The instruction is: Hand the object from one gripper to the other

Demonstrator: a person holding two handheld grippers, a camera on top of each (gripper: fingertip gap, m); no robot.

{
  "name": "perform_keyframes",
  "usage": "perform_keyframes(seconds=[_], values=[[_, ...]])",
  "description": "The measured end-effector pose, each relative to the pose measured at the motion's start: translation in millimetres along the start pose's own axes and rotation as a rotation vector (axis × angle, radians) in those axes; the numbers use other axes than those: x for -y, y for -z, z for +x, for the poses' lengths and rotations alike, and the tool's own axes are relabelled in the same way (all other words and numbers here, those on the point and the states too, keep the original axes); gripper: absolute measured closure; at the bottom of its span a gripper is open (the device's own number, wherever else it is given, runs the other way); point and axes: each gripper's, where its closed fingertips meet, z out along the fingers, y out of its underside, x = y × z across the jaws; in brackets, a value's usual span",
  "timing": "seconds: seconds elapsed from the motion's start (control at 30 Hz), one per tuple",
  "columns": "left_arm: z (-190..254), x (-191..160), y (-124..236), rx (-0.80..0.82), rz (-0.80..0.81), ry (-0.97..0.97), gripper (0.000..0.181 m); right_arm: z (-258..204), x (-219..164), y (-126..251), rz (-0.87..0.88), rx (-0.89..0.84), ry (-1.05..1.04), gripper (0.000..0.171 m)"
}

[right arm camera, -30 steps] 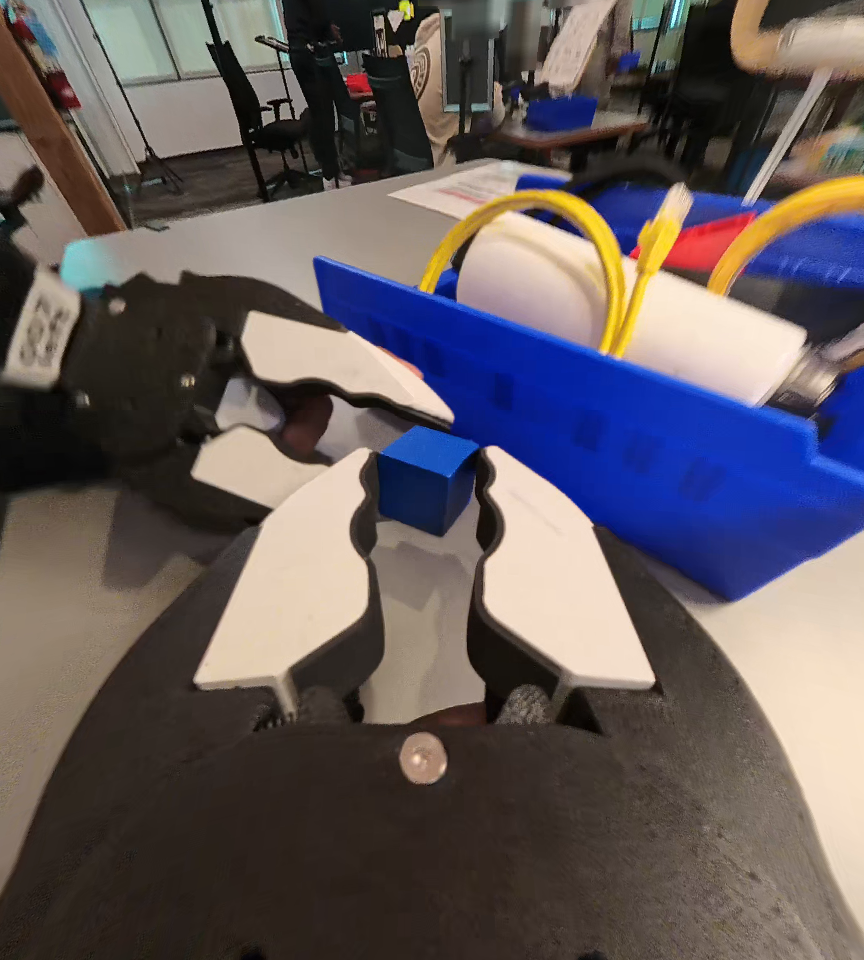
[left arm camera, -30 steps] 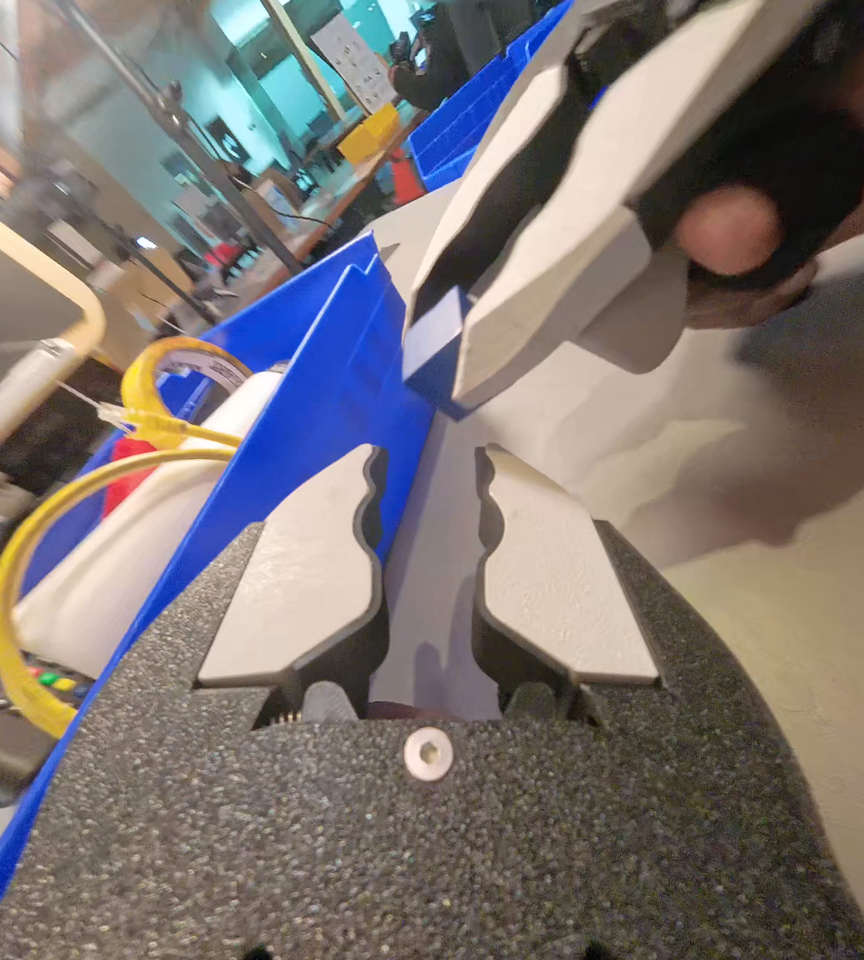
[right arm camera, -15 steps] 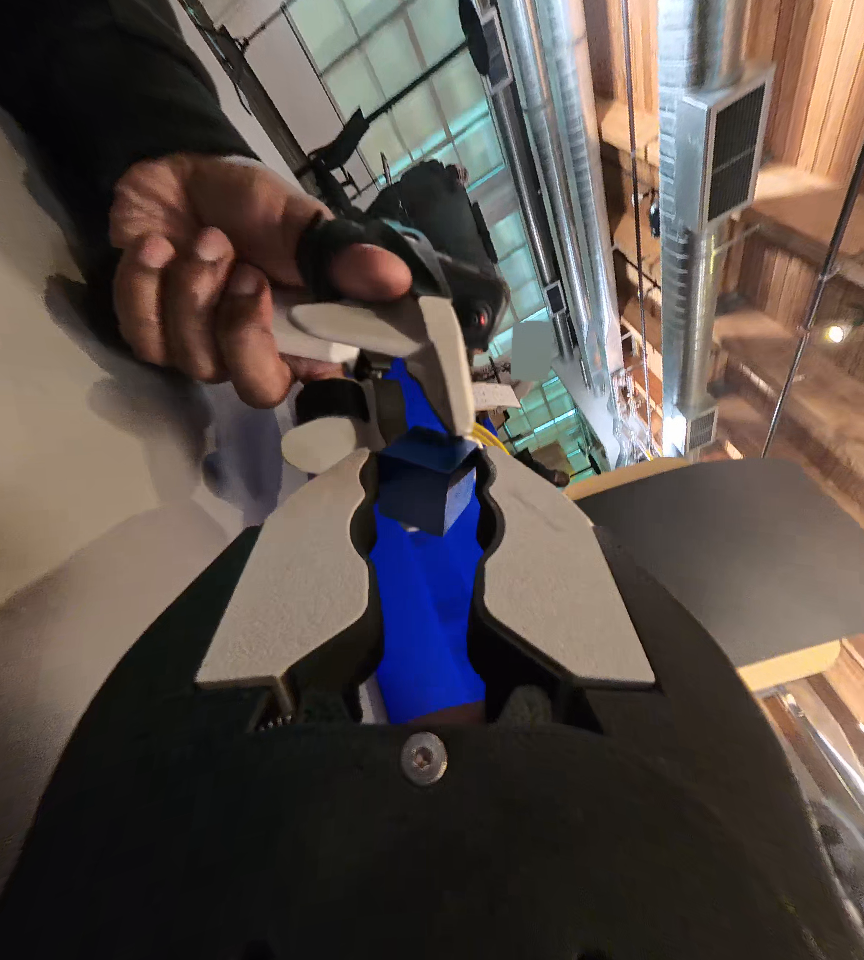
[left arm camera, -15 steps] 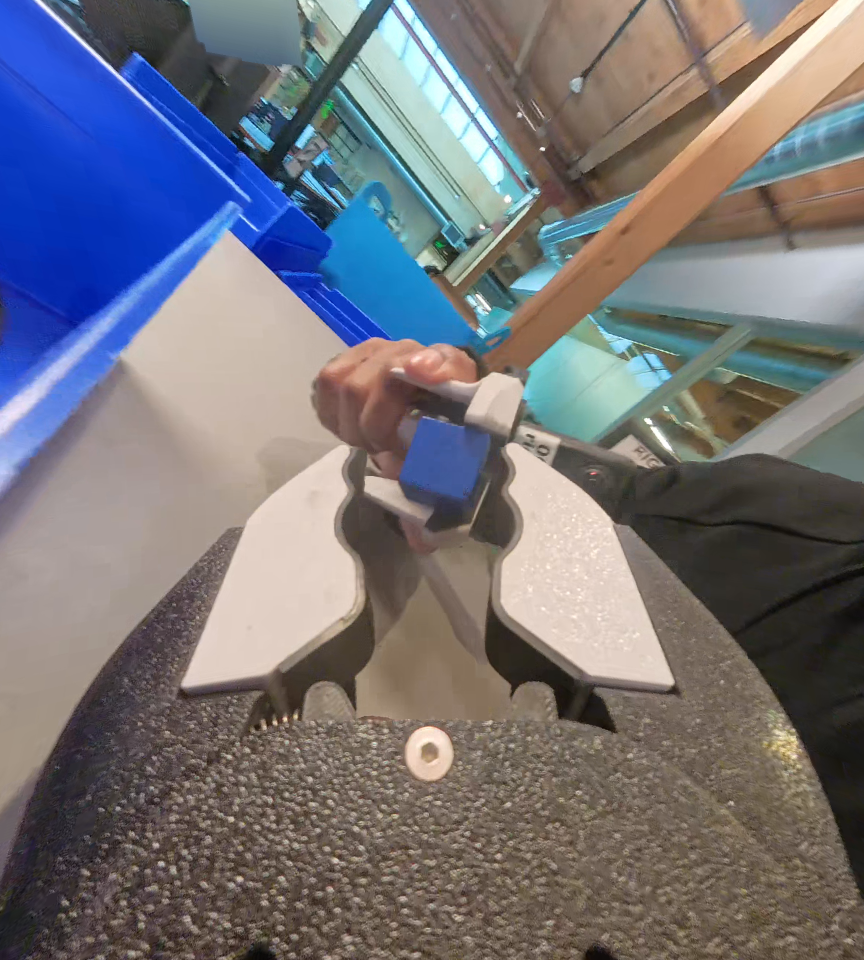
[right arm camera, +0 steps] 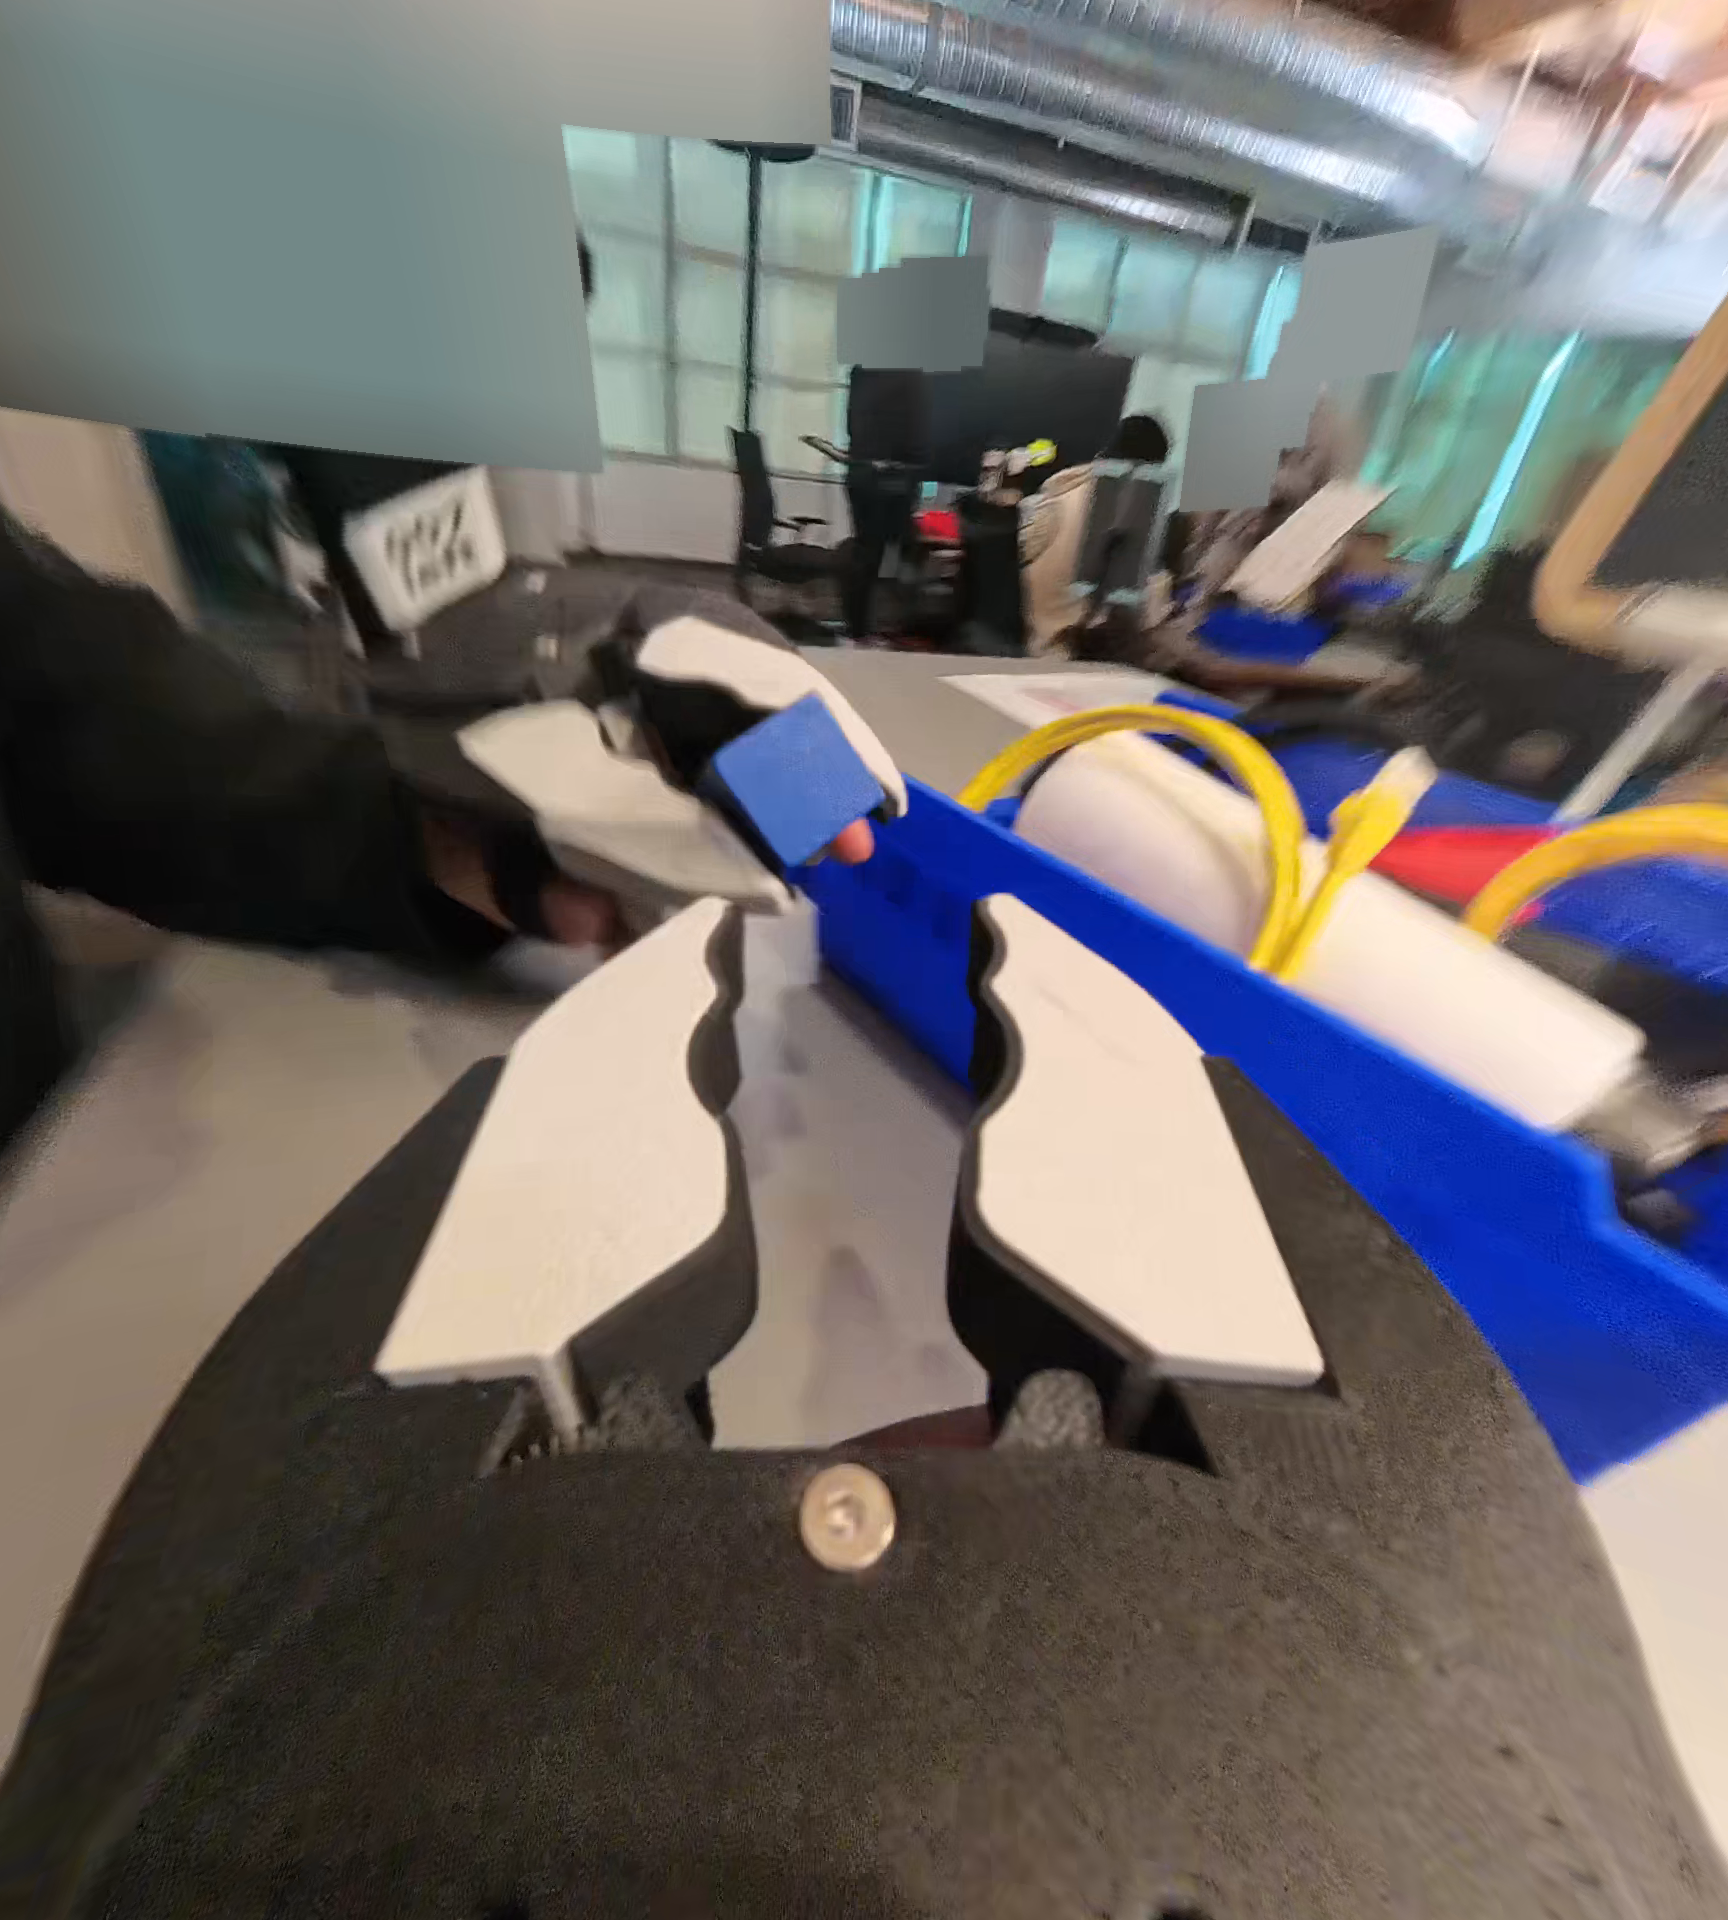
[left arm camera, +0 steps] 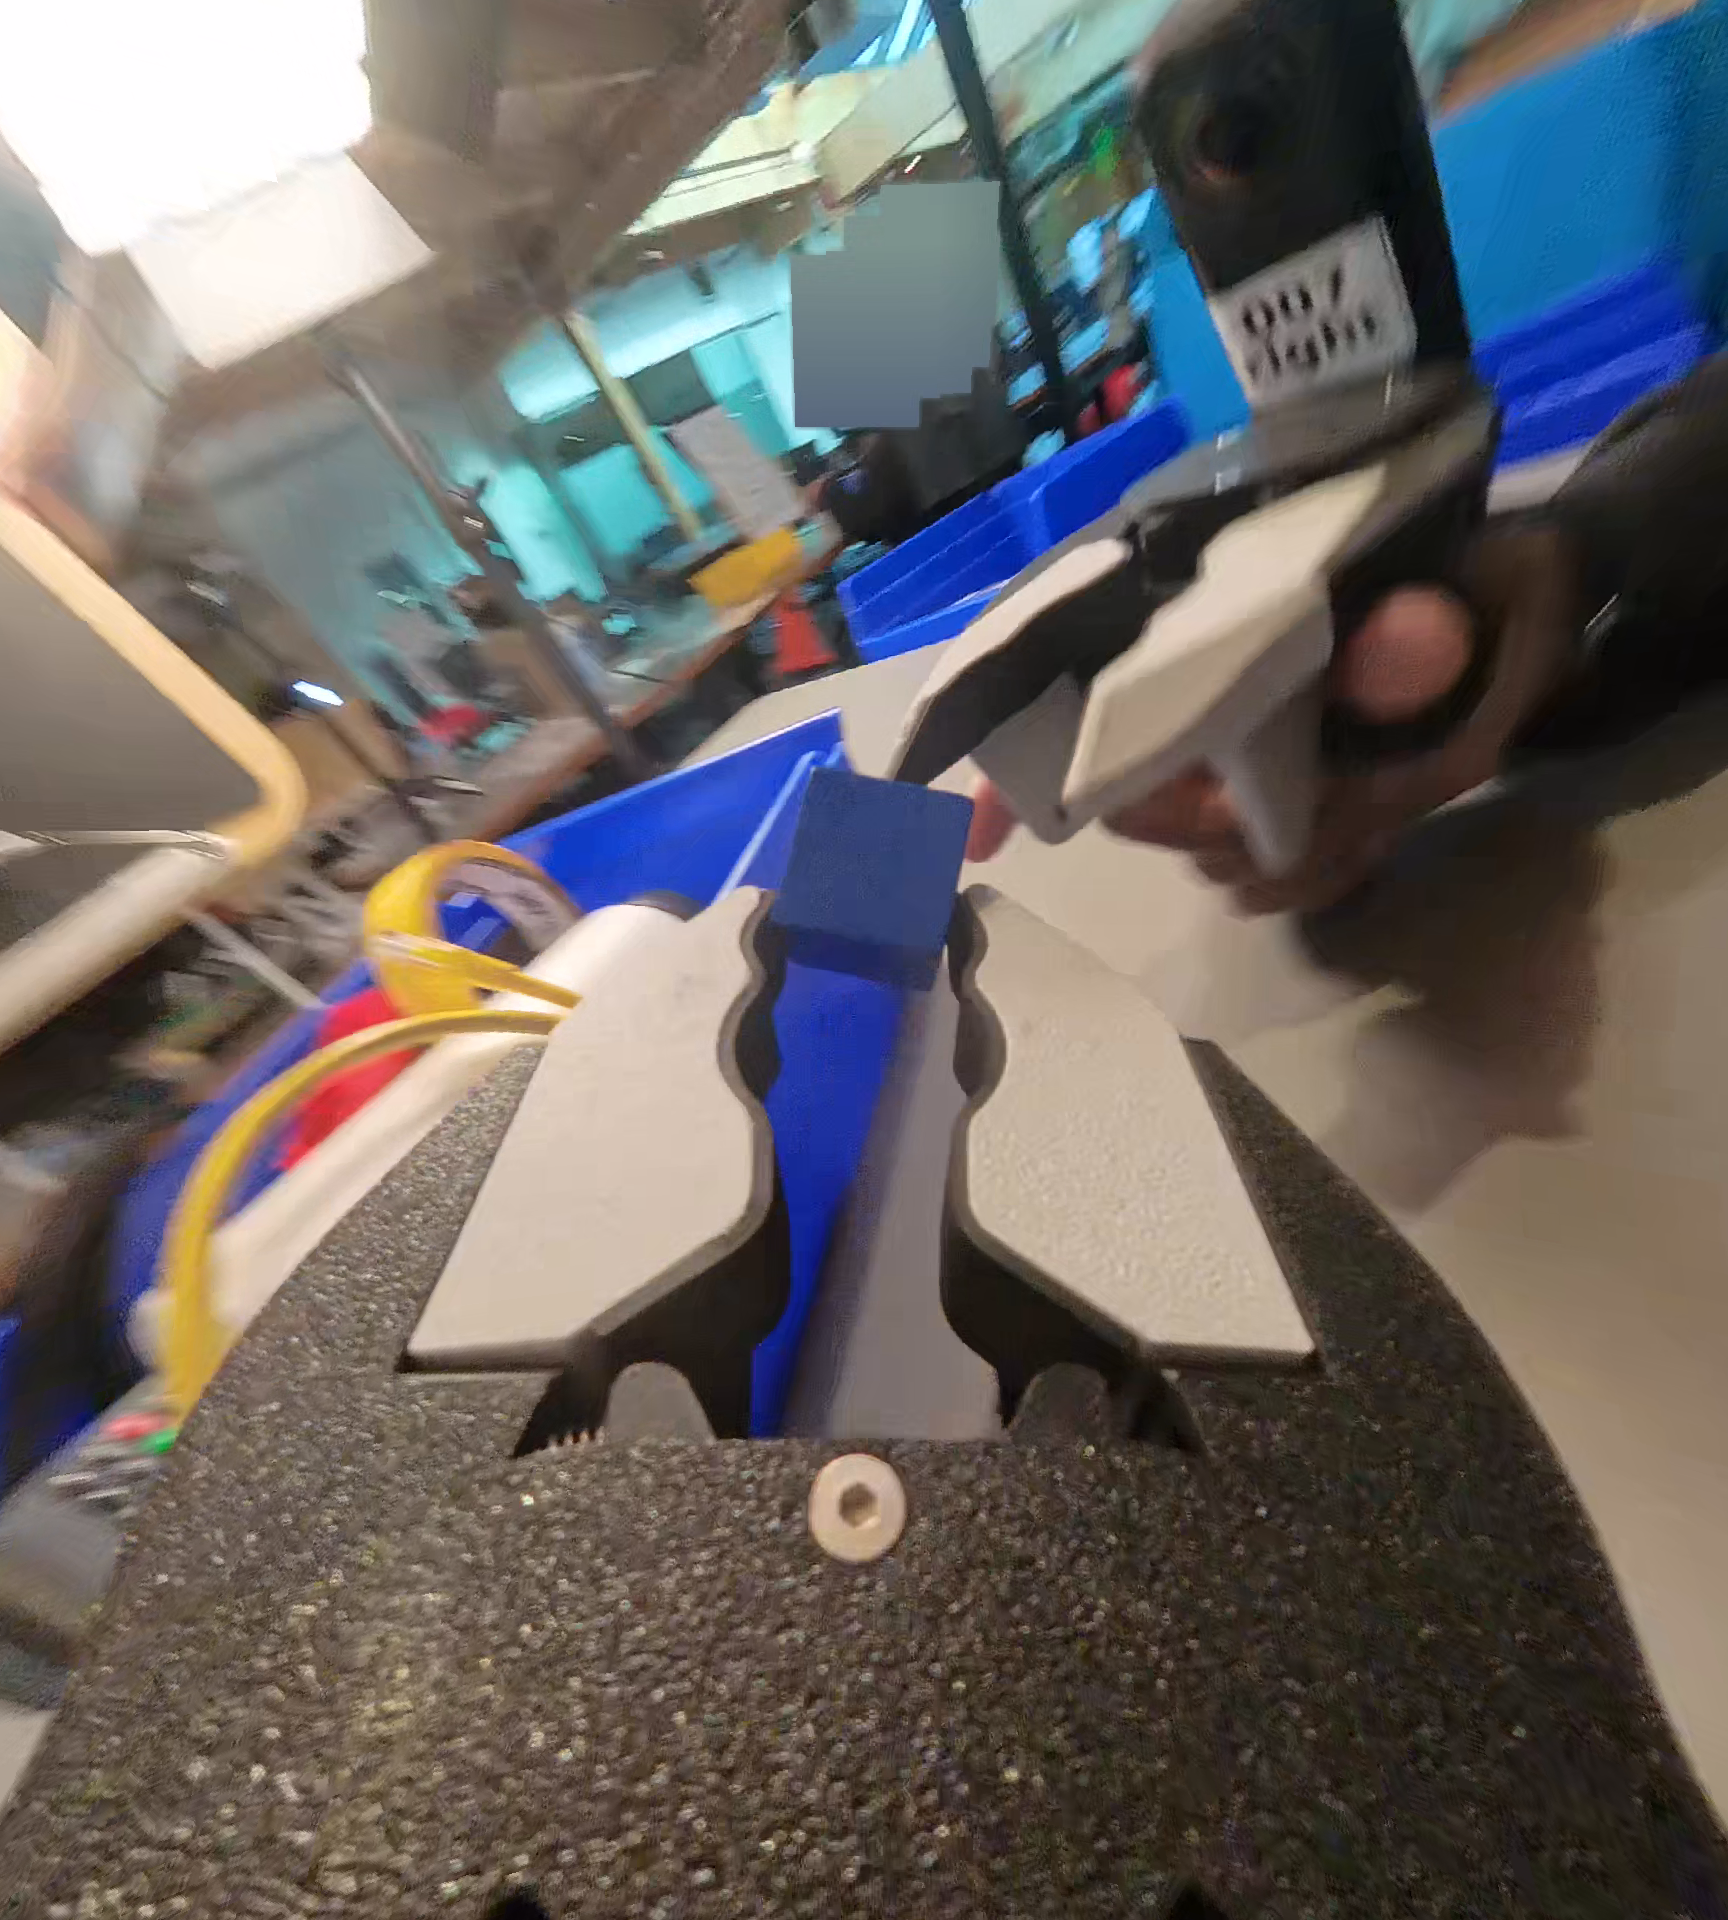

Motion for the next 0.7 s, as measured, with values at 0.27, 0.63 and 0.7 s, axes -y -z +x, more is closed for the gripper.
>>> perform_keyframes(seconds=[0.27,0.63,0.7], values=[[26,-13,-10,0.031,-0.094,-0.265,0.15,-21,-19,-19,-0.108,0.114,-0.453,0.13],[22,-9,-9,-0.403,-0.082,0.872,0.134,11,-19,1,-0.21,-0.167,0.041,0.141],[25,-6,-9,-0.493,-0.067,1.082,0.133,2,-17,0,-0.195,-0.132,0.088,0.141]])
